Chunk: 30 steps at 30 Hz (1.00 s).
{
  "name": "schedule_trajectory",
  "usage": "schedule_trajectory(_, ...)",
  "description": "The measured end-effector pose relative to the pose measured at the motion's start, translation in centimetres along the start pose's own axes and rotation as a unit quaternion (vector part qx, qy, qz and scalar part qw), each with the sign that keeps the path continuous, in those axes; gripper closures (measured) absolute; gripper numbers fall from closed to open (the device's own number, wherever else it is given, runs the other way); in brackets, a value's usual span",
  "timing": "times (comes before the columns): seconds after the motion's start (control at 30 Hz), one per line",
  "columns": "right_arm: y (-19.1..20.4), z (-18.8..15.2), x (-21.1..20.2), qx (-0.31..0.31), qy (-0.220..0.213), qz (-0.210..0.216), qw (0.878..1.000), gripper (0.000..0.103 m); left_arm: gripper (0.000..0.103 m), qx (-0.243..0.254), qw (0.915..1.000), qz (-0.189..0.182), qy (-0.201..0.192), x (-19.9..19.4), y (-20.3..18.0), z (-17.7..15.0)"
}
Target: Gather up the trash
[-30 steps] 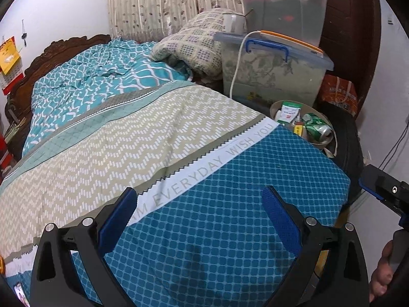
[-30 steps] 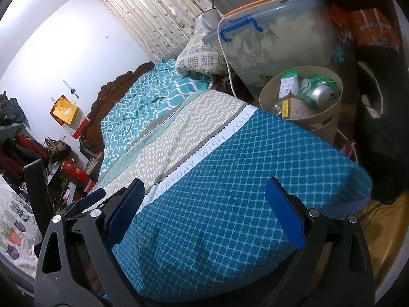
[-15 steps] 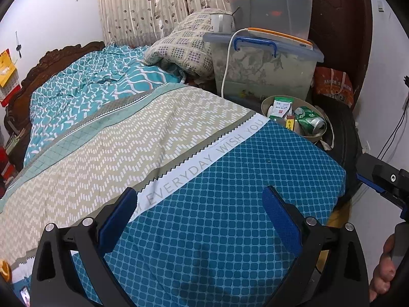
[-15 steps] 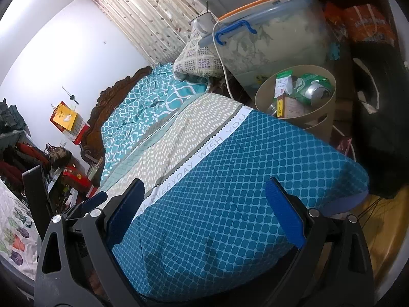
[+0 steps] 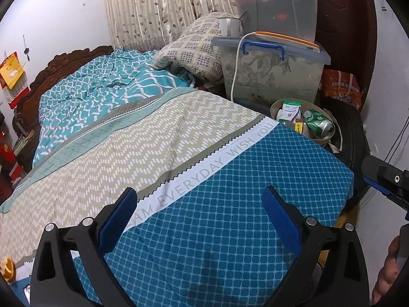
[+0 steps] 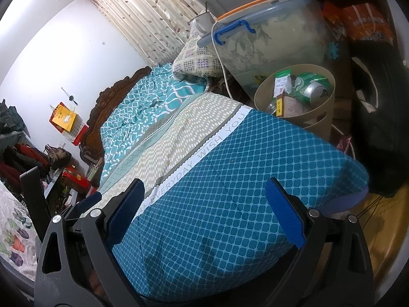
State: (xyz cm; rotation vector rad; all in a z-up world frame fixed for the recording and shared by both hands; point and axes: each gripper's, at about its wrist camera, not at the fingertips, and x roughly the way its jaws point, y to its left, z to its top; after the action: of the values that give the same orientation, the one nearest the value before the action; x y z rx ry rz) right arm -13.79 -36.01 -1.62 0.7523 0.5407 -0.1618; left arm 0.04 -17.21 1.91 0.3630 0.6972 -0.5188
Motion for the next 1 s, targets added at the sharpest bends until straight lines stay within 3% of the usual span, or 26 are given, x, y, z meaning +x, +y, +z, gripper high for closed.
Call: schedule_trajectory(1.0,0.6,-0.41,-0.48,0.002,-0.017,-0.027,0.999,0.007,0.009,-0.011,0.9996,0.027,-0.007,-0.13,0.69,-0.06)
